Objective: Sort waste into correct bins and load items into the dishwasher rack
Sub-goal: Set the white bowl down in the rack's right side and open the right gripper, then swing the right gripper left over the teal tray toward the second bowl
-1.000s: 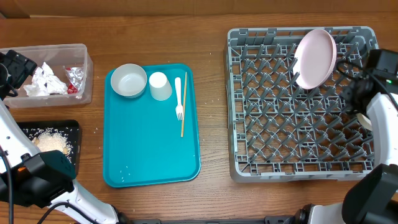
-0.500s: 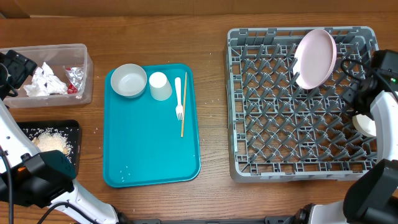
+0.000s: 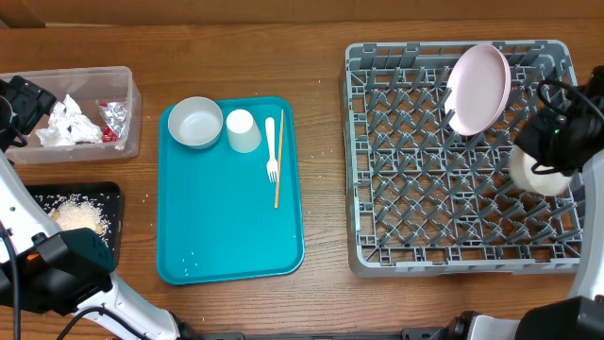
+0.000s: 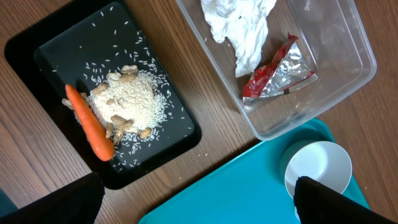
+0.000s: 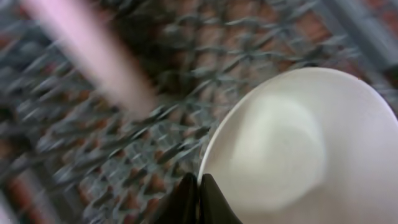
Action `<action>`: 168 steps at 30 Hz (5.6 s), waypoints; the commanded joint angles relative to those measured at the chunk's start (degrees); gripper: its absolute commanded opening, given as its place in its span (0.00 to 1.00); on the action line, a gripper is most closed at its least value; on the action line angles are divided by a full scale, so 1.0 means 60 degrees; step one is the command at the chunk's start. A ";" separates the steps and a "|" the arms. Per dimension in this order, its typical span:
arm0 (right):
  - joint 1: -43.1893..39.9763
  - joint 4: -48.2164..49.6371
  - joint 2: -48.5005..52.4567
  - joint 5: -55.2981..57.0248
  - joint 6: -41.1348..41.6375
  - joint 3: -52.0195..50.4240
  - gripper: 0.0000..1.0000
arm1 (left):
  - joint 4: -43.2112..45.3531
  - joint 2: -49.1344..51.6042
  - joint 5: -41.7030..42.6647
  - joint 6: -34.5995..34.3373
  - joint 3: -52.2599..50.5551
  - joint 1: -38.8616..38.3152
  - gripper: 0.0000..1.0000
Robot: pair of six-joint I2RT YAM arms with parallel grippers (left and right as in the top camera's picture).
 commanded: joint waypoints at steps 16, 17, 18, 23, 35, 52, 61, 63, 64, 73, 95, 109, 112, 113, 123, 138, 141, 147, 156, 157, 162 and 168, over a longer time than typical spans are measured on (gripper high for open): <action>0.0033 0.0142 0.0007 -0.7002 -0.3100 -0.1461 0.04 | 0.0018 0.0029 -0.0117 -0.0120 -0.0047 -0.0062 1.00; 0.0033 0.0262 0.0015 -0.7034 -0.3096 -0.1563 0.04 | 0.0018 0.0029 -0.0117 -0.0124 -0.0047 -0.0062 1.00; 0.0033 0.0375 0.0015 -0.7023 -0.3096 -0.1647 0.04 | 0.0018 0.0029 -0.0117 -0.0120 -0.0047 -0.0062 1.00; -0.0120 0.0634 0.0135 -0.7002 -0.3020 -0.1708 0.04 | 0.0018 0.0029 -0.0113 -0.0124 -0.0047 -0.0062 1.00; -0.1275 0.0670 0.0197 -0.7031 -0.2991 -0.1738 0.04 | 0.0018 0.0029 -0.0113 -0.0120 -0.0047 -0.0062 1.00; -0.1577 -0.0040 0.0729 -0.8841 -0.3461 -0.1745 0.04 | 0.0018 0.0029 -0.0117 -0.0120 -0.0047 -0.0062 1.00; -0.1596 0.0255 0.1373 -0.8568 -0.3457 -0.1745 0.04 | 0.0022 0.0029 -0.0117 -0.0120 -0.0047 -0.0062 1.00; -0.1647 0.0364 0.1559 -0.8604 -0.3453 -0.1745 0.04 | 0.0018 0.0029 -0.0117 -0.0120 -0.0047 -0.0062 1.00; -0.1694 0.0419 0.1636 -0.8641 -0.3450 -0.1745 0.04 | 0.0018 0.0029 -0.0117 -0.0120 -0.0047 -0.0062 1.00; -0.2506 0.0455 0.1698 -0.7566 -0.2932 -0.1362 0.04 | 0.0018 0.0029 -0.0113 -0.0124 -0.0047 -0.0062 1.00; -0.2630 -0.1759 0.1475 -0.1770 -0.0685 0.1923 0.48 | 0.0022 0.0029 -0.0113 -0.0120 -0.0047 -0.0062 1.00; -0.1086 -0.3049 0.0652 -0.6317 -0.2900 0.3643 0.89 | 0.0022 0.0029 -0.0113 -0.0124 -0.0047 -0.0062 1.00; 0.0204 -0.2379 0.0656 -0.7238 -0.3093 0.3563 0.97 | 0.0022 0.0029 -0.0113 -0.0120 -0.0047 -0.0062 1.00; 0.0678 -0.2040 0.0663 -0.7355 -0.3064 0.3544 1.00 | 0.0022 0.0029 -0.0113 -0.0120 -0.0047 -0.0062 1.00; 0.5858 0.0699 0.1417 -0.3541 -0.1781 0.3293 1.00 | 0.0018 0.0029 -0.0113 -0.0124 -0.0047 -0.0062 1.00; 0.8965 0.1220 0.3308 -0.2197 -0.1643 0.3289 1.00 | 0.0022 0.0029 -0.0113 -0.0124 -0.0047 -0.0062 1.00; 0.9235 0.1235 0.3530 -0.2430 -0.1647 0.3282 1.00 | 0.0022 0.0029 -0.0113 -0.0120 -0.0047 -0.0062 1.00; 0.9715 0.1537 0.3606 -0.3126 -0.1647 0.3275 1.00 | 0.0022 0.0029 -0.0113 -0.0124 -0.0047 -0.0062 1.00; 1.0298 0.1978 0.3643 -0.2514 -0.1654 0.3264 1.00 | 0.0022 0.0029 -0.0113 -0.0120 -0.0047 -0.0062 1.00; 1.0306 0.2018 0.3643 -0.2208 -0.1657 0.3264 1.00 | 0.0022 0.0029 -0.0113 -0.0124 -0.0047 -0.0062 1.00; 1.0284 0.2073 0.3643 -0.1399 -0.1657 0.3264 1.00 | 0.0022 0.0029 -0.0113 -0.0124 -0.0047 -0.0062 1.00; 1.0273 0.2127 0.3643 0.0780 -0.1424 0.3264 1.00 | 0.0022 0.0029 -0.0113 -0.0120 -0.0047 -0.0062 1.00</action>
